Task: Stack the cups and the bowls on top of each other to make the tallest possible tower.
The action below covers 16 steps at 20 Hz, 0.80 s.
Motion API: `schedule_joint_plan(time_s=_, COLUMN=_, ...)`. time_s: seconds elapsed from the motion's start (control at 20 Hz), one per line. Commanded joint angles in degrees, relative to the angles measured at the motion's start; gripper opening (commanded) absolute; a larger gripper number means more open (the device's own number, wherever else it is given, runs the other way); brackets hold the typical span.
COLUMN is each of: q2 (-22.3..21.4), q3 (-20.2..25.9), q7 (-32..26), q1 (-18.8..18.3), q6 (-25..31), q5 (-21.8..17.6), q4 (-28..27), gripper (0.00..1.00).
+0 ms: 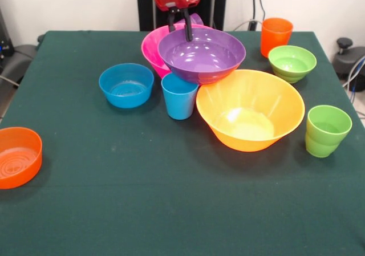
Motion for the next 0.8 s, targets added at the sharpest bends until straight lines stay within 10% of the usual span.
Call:
schedule_joint_plan(time_s=0.05, q2=3.68, q3=-2.16, q7=12.74, q1=1.28, q6=0.42, q5=-4.46, q4=-2.30, gripper=1.00)
schedule_joint_plan(time_s=0.8, q2=-0.86, q3=-4.52, q7=14.53, q1=1.90, q6=-9.23, q5=-3.49, q4=-2.45, gripper=1.00)
